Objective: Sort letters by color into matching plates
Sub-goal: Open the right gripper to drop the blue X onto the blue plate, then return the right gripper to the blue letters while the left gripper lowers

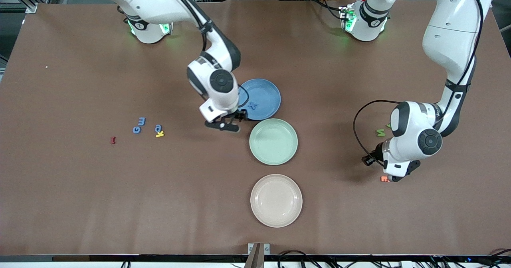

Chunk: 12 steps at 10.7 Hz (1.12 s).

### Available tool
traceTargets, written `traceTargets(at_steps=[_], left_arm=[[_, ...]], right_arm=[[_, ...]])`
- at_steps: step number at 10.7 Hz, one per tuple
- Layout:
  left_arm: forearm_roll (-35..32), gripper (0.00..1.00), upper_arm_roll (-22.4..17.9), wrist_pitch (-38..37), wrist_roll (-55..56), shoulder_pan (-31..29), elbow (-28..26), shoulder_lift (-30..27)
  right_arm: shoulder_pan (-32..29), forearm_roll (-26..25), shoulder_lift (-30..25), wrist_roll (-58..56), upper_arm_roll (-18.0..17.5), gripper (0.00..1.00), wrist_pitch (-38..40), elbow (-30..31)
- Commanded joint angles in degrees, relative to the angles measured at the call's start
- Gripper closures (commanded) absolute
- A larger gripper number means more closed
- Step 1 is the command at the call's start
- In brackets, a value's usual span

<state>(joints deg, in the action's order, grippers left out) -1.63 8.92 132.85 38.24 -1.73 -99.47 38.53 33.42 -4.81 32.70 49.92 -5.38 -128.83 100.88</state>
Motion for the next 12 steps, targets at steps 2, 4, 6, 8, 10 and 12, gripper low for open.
traceTargets(at_steps=[2,4,6,8,10,12], left_arm=[[-1.01,0.49,0.57,1.88,-0.54,-0.56,-0.81,-0.12],[-1.01,0.49,0.49,1.97,-0.54,-0.56,-0.81,-0.03],[-1.01,0.48,0.49,2.06,-0.54,-0.56,-0.73,-0.03],[-1.01,0.48,0.49,2.23,-0.54,-0.38,-0.81,0.05],[-1.01,0.48,0.49,2.41,-0.54,-0.30,-0.73,0.32],[-1.01,0.48,0.49,3.02,-0.54,-0.30,-0.81,0.41]], right_arm=[[-9.40,-1.08,-4.57,-14.98,-1.04,0.00,4.37,0.90],[-14.41,-1.17,-5.36,-24.03,-2.09,0.00,4.47,1.51],[-18.37,-1.52,-6.42,-31.86,-2.27,0.00,4.03,2.82],[-22.50,-3.10,-8.43,-38.55,-2.53,0.00,3.24,5.37],[-26.20,-3.19,-9.93,-43.66,-2.53,0.00,-0.08,9.05],[-29.45,-3.19,-11.86,-48.05,-2.53,0.00,-8.84,16.42]])
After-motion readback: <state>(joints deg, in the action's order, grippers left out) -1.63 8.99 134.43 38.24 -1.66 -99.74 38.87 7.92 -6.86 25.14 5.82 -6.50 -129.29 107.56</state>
